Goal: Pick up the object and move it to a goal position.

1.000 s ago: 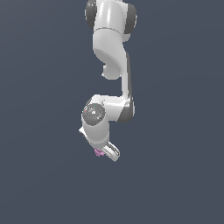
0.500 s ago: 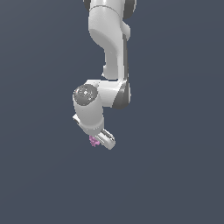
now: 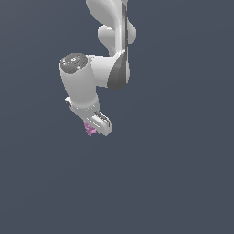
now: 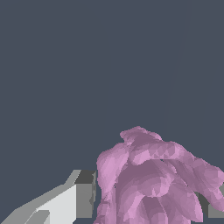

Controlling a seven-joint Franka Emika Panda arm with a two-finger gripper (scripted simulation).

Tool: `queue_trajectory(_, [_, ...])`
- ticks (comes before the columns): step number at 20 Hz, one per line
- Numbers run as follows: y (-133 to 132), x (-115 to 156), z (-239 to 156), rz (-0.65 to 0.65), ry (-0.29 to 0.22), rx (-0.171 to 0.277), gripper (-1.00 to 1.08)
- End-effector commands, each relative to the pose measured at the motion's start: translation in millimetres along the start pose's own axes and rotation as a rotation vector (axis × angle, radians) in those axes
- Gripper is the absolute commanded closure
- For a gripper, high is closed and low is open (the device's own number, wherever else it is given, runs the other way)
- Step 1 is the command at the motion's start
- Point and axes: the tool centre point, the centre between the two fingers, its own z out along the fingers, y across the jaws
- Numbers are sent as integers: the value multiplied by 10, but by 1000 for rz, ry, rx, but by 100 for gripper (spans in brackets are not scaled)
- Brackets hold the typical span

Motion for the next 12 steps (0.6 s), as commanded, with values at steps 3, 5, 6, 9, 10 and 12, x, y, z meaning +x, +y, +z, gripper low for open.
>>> queue_trajectory(3, [208, -71, -283, 0, 0, 0, 108])
queue_trajectory(5, [280, -92, -384, 0, 0, 0, 108])
queue_trajectory(6, [312, -100, -428, 0, 0, 0, 108])
queue_trajectory(9, [387, -120, -537, 0, 0, 0, 108])
queue_trajectory(10, [406, -124, -565, 0, 0, 0, 108])
queue_trajectory(12, [432, -131, -605, 0, 0, -1, 108])
